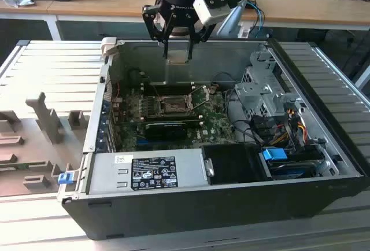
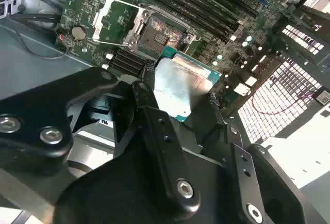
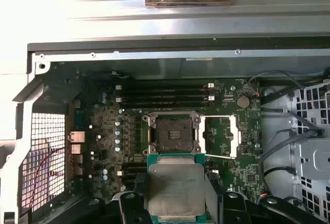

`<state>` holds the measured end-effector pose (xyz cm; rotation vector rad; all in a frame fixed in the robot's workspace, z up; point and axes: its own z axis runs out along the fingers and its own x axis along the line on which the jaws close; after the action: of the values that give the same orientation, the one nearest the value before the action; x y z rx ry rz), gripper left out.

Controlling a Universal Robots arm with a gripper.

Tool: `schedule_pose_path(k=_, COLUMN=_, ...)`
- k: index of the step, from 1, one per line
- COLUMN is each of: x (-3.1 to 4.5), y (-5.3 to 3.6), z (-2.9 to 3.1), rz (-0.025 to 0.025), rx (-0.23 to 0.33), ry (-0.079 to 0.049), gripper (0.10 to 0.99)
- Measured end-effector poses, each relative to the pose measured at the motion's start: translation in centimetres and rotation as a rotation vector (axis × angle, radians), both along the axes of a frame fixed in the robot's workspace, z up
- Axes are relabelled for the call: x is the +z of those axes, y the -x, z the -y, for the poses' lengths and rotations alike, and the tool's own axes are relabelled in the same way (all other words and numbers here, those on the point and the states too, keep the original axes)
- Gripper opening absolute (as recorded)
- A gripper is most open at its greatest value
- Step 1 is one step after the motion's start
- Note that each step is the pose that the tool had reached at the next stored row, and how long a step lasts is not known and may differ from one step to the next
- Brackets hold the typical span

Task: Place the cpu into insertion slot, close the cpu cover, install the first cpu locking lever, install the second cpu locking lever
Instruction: 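Place the cpu into insertion slot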

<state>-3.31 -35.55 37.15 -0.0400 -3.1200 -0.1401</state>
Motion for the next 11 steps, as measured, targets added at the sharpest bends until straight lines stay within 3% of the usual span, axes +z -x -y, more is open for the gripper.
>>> schedule_pose_path(k=11, x=0.00, y=0.00, z=0.00, rz=0.0000, rx=-0.062, ry=0.000, gripper=0.525)
